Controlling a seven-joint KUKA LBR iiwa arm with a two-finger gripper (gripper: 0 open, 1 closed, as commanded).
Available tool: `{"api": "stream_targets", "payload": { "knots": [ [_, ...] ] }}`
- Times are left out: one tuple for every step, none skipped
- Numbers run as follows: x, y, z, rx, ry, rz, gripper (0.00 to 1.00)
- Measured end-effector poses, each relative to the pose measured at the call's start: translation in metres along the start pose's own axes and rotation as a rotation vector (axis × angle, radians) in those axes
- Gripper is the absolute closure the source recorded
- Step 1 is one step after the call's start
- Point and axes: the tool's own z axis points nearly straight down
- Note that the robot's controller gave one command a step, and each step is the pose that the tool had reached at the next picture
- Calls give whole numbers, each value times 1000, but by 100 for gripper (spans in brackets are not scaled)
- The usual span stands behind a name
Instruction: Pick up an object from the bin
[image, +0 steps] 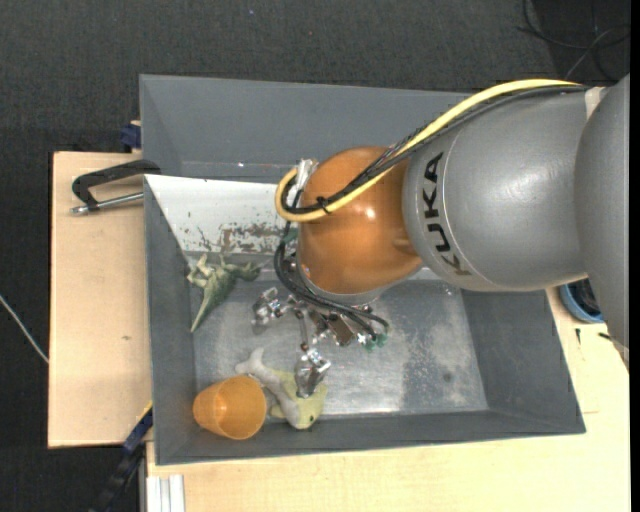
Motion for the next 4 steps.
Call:
{"api": "stream_targets", "payload": {
  "knots": [
    [-13,36,94,6,1,-287,0],
    [-9,25,92,21,20,-280,100],
    [-9,25,92,21,19,-280,100],
    [-8,11,92,1,-1,-292,100]
  ]
}}
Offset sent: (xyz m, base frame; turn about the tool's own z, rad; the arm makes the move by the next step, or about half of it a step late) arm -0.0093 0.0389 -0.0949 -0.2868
